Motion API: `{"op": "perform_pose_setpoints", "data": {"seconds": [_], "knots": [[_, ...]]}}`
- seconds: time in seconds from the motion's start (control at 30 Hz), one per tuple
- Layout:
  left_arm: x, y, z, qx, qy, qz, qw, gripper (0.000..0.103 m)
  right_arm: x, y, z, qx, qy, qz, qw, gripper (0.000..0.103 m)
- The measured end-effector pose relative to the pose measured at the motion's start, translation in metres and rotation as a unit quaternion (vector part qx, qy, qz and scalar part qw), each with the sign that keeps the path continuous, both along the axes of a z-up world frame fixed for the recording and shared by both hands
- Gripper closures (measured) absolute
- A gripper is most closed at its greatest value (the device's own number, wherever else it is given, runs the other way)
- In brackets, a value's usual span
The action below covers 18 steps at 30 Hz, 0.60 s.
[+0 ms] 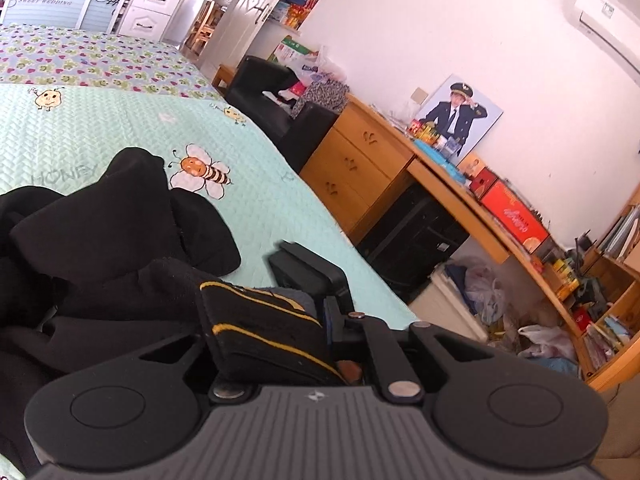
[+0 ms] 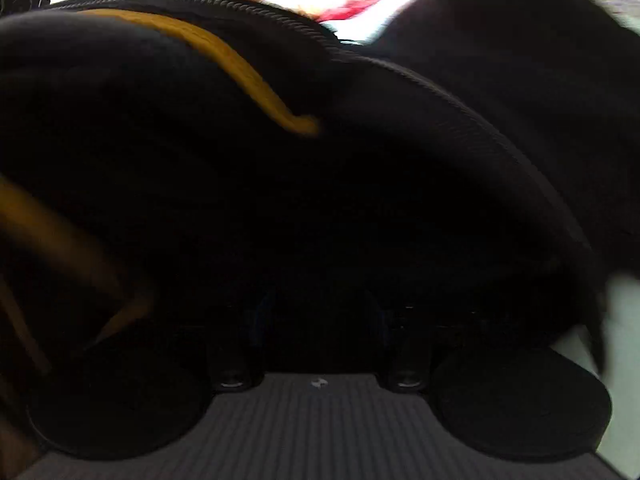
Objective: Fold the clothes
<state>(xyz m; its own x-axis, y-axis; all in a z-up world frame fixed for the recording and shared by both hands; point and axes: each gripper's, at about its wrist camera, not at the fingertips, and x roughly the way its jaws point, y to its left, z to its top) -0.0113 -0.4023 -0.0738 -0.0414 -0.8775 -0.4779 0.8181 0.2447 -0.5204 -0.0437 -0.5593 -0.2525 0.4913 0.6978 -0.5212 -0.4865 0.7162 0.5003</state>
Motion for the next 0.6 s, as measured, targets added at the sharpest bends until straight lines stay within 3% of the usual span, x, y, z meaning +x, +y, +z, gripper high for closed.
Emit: {"op": "perform_pose_setpoints", "data": {"seconds": [0.07, 0.13, 0.2, 0.27, 0.4, 0.47, 0.6], "knots": [[0.003, 0.005, 0.002, -0.004, 0.001, -0.001, 1.0, 0.096, 0.004, 0.01, 0.001, 0.034, -0.028, 0.01, 0.999, 0.054], [0.007, 0.009, 0.002, -0.004, -0.002, 0.001, 1.0, 0.096, -0.009, -0.014, -0.002, 0.053, -0.014, -0.043, 0.998, 0.053], [0.009, 0.012, -0.001, -0.004, 0.004, -0.003, 1.0, 0.096, -0.039, -0.046, -0.009, 0.085, 0.006, -0.117, 0.989, 0.047], [0.011, 0.014, -0.007, -0.005, 0.014, -0.012, 0.9998, 0.096, -0.075, -0.075, -0.016, 0.123, 0.024, -0.199, 0.972, 0.036], [0.007, 0.013, -0.016, -0.001, 0.023, -0.022, 0.9995, 0.096, -0.129, -0.102, -0.033, 0.194, 0.075, -0.326, 0.922, 0.033], [0.005, 0.013, -0.015, 0.0, 0.023, -0.022, 0.9995, 0.096, -0.126, -0.1, -0.042, 0.21, 0.12, -0.36, 0.901, 0.034], [0.006, 0.017, -0.014, 0.001, 0.022, -0.017, 0.9996, 0.096, -0.104, -0.088, -0.048, 0.217, 0.147, -0.389, 0.883, 0.037]]}}
